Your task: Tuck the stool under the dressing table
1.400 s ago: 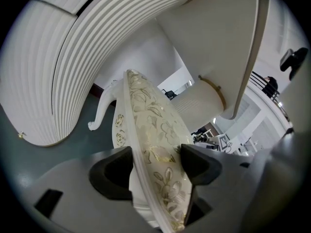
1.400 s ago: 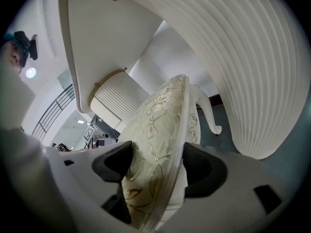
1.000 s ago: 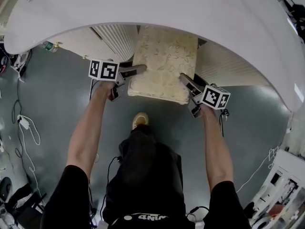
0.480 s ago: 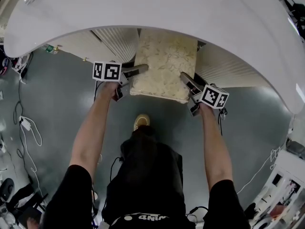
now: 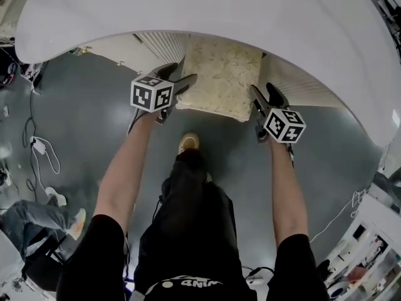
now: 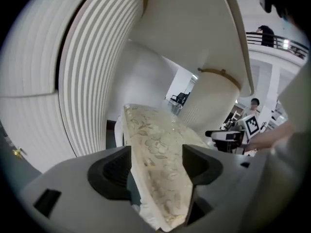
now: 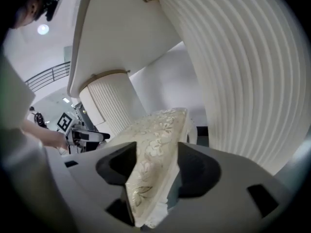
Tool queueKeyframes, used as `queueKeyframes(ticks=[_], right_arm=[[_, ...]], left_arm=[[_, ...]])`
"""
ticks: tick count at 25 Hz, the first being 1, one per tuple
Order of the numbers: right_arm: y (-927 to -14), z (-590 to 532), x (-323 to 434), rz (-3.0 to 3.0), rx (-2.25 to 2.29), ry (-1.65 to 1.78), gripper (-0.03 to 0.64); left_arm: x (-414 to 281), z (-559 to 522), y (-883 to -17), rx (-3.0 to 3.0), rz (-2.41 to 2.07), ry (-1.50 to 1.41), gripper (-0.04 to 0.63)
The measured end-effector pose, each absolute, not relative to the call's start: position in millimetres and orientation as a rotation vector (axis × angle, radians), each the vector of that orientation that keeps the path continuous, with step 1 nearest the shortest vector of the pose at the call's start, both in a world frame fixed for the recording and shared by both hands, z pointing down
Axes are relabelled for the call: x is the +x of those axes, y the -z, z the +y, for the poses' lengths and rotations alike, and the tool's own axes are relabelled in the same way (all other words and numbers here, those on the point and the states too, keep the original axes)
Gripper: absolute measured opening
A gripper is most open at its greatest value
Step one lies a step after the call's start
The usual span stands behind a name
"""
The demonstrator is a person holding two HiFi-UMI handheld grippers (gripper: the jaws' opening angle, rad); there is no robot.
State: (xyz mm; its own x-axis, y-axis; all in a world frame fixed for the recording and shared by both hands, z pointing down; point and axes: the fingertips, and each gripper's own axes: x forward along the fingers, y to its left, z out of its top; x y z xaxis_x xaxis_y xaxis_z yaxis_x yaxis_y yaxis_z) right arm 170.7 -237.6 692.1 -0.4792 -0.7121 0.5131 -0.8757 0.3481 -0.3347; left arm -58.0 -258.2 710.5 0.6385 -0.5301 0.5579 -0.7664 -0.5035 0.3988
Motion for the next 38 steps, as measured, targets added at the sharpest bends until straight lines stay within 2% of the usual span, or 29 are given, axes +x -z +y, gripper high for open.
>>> queueKeyframes(ticks=[1,2,3,5,6,16,28,38], right_arm=[[-682,-232,168,-2.348,1.395,-0.808,0.215],[-670,-227,162,-2.366,1.37,-0.772,0.1],[-657,-221,154,-2.389,1.349,-0.745,0.057],[-629,-212,138,-2.438,1.31,-0.72,0.038],[-615,-206,131,-2.462,1.29,-0.713,0.026],[-439,-139,92,-2.589,1.24,-0.608,0.021],[-232,-20,99,-2.677,1.293,-0.584,0.021],[-110,39,76,-2.783,1.362,-0.455,0.021]], left_arm=[[-57,-255,-699,2.234,-1.023,-0.476,0.314],[-56,-250,-687,2.244,-1.042,-0.47,0.244],[-55,-245,-674,2.259,-1.058,-0.468,0.127],[-49,-235,-646,2.298,-1.06,-0.464,0.027],[-44,-229,-631,2.319,-1.05,-0.457,0.012],[-12,-155,-442,2.445,-1.101,-0.247,0.008],[-9,-50,-221,2.579,-1.141,-0.171,0.008],[-25,19,-111,2.645,-1.218,-0.08,0.008]])
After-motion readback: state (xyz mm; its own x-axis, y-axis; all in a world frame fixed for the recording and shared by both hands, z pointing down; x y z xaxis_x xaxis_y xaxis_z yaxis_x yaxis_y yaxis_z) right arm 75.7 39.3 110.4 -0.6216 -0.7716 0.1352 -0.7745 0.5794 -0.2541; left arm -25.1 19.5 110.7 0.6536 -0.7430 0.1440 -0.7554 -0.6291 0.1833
